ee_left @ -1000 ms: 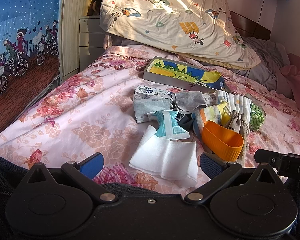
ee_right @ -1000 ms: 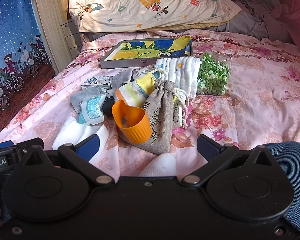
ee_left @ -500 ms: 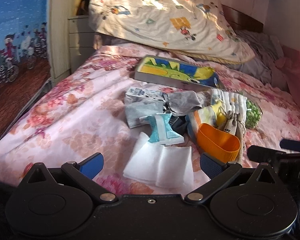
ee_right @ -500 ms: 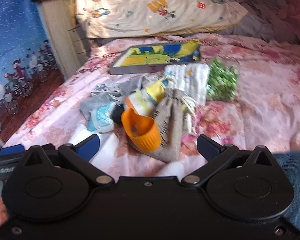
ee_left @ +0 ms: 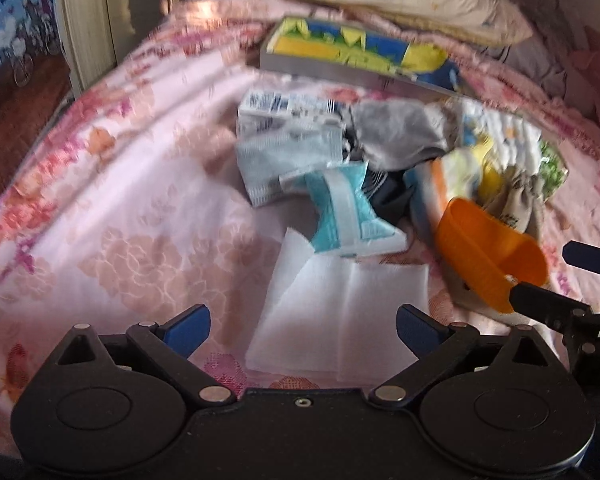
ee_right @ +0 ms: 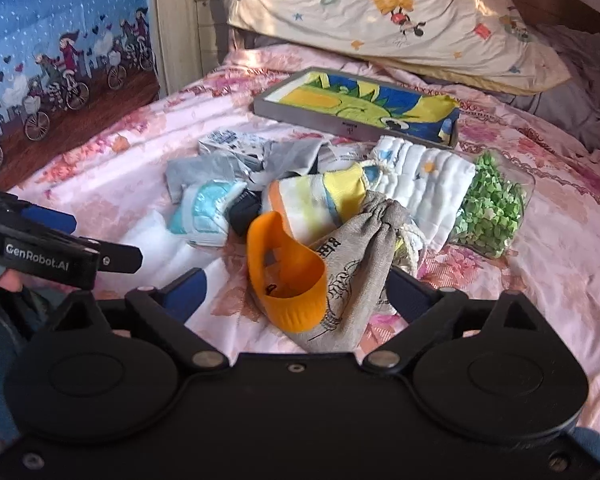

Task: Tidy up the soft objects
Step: 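Grasp the white folded cloth with the left tool while the right tool grasps the orange cup, then carry the white cloth and orange cup with both tools to the dinosaur tray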

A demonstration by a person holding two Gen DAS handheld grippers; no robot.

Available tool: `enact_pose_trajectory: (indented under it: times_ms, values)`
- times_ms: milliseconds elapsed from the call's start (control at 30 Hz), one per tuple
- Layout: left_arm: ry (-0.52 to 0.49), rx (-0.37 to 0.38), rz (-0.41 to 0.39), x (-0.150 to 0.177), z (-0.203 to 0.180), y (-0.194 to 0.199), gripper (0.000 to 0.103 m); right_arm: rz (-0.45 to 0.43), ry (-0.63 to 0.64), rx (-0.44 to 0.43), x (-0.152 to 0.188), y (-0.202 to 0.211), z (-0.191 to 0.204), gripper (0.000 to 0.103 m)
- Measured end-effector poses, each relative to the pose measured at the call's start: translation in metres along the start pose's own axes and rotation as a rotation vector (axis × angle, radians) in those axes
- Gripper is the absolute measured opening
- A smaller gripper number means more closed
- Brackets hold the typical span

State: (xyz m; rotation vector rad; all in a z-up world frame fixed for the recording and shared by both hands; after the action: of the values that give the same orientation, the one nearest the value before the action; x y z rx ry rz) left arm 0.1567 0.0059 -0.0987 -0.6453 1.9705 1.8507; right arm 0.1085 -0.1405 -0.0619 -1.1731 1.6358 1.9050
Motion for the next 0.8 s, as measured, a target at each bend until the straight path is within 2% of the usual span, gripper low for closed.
enact_pose_trajectory:
  times_ms: [167,267,367,433,533,567,600,800]
  values:
    - [0.028,0.045,0.043,0.003,0.0,-0.017,0.093,0.047,-0.025,-0.035,0.003,-0.024,0.001,0.071]
    - [0.036,0.073,0.068,0.005,-0.003,-0.025,0.084,0.064,-0.035,-0.052,0.006,-0.035,0.002,0.065]
    - [0.023,0.083,0.063,0.006,-0.007,-0.027,0.069,0.072,-0.038,-0.056,0.008,-0.043,0.002,0.052]
    - [0.013,0.095,0.057,0.006,-0.01,-0.026,0.048,0.073,-0.032,-0.049,0.008,-0.047,0.002,0.045]
    - [0.017,0.116,0.058,0.007,-0.012,-0.026,0.024,0.078,-0.025,-0.044,0.009,-0.05,0.003,0.04]
    - [0.023,0.128,0.057,0.007,-0.012,-0.025,0.017,0.079,-0.023,-0.045,0.009,-0.051,0.004,0.035]
    - [0.032,0.139,0.054,0.007,-0.012,-0.024,0.007,0.079,-0.022,-0.044,0.009,-0.051,0.003,0.031]
    - [0.038,0.205,0.0,0.003,-0.02,-0.008,0.002,0.058,-0.003,-0.046,0.007,-0.047,0.005,0.016]
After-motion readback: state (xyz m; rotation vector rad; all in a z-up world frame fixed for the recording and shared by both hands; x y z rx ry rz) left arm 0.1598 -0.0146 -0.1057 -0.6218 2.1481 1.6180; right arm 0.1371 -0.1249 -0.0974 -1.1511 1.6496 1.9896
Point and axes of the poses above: each gripper's, at about its wrist camera, not at the fingertips, and y roughly against the way its jaws point, z to its left, x to its underside, the point moved 7 cm from there along -y, roughly the way its jaws point, and after that the axes turned 3 degrees about -x, right-handed, at the moved point
